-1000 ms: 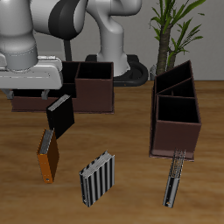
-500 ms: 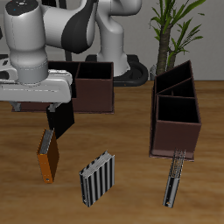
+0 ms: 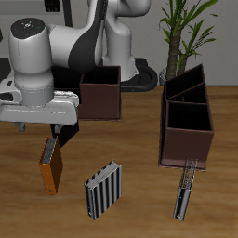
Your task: Place the orange book into the left desk caddy's right compartment
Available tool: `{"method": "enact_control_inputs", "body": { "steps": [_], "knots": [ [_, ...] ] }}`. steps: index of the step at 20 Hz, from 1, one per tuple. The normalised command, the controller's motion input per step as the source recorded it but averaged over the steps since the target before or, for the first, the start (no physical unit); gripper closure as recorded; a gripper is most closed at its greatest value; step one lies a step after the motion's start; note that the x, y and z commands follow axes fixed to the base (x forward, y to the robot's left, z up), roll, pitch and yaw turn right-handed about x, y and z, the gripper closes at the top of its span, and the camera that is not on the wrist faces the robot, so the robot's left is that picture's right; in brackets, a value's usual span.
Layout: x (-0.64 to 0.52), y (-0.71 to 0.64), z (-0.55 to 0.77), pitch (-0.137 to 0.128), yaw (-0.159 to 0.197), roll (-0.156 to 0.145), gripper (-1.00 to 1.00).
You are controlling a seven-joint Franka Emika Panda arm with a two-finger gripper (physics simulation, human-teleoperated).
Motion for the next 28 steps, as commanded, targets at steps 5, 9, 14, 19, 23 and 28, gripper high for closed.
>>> {"method": "enact_control_inputs", "body": {
  "steps": [5, 9, 14, 19, 23, 28],
  "knots": [
    [0.07, 0.01, -0.29, 0.026, -0.017, -0.003, -1.0],
    [0.0, 0.01, -0.28, -0.001, 0.0, -0.018, -1.0],
    [-0.08, 0.01, -0.24, -0.027, -0.025, -0.02, -1.0],
    [-0.07, 0.0, -0.17, -0.028, 0.011, -0.019, -1.0],
    [-0.05, 0.0, -0.24, 0.002, -0.006, -0.021, -1.0],
    [0.0, 0.12, -0.15, 0.004, 0.005, 0.022, -1.0]
  ]
}}
